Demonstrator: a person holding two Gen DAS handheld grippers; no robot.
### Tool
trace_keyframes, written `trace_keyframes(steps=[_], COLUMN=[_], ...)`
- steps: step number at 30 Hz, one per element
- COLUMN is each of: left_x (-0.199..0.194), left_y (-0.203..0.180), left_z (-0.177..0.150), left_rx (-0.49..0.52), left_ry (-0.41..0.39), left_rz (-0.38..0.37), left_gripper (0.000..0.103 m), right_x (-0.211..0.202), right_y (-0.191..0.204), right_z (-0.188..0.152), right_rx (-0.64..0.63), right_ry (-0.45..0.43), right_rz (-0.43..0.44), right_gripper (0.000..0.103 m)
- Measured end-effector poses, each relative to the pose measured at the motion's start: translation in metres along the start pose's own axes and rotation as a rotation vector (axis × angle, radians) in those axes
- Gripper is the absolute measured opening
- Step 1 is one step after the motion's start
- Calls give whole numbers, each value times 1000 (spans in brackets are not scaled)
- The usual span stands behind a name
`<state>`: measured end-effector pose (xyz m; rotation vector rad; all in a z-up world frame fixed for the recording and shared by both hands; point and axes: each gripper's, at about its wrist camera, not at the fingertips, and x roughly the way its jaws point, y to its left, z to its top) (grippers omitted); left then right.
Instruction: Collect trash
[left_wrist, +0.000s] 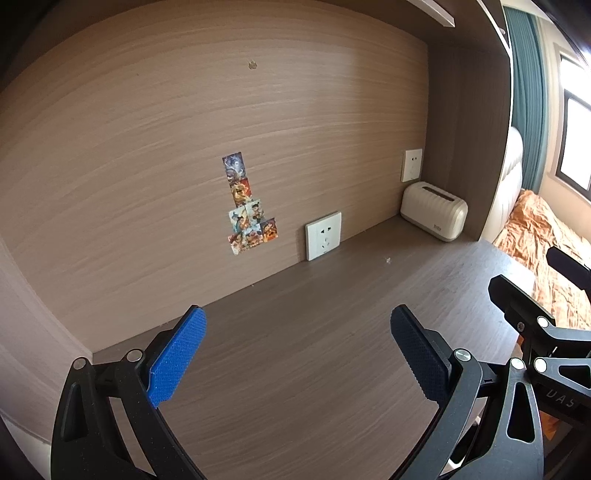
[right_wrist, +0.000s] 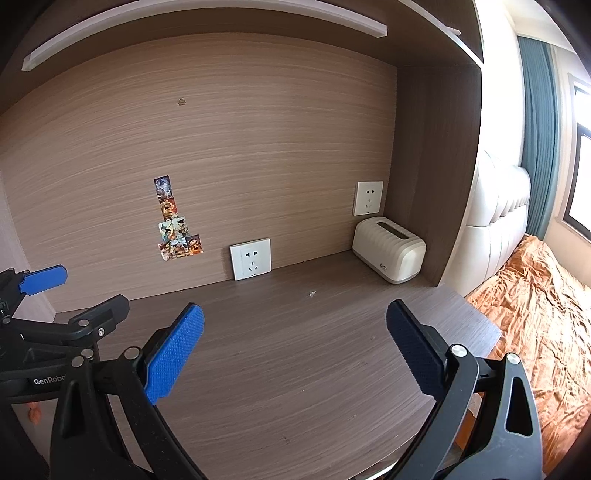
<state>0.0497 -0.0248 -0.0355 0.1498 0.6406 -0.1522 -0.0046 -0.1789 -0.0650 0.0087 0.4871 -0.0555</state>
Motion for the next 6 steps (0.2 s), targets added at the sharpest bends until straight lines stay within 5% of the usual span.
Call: trace_keyframes(steps=[6], left_x=[-6], left_y=[2], left_z=[0], left_rx=[-3], left_ry=[-30], left_rz=[16], left_gripper=[98], right_x=[-5], right_y=[4], right_z=[-4], right_rx=[-11], right_ry=[-8], right_rz=[5], right_gripper=[99])
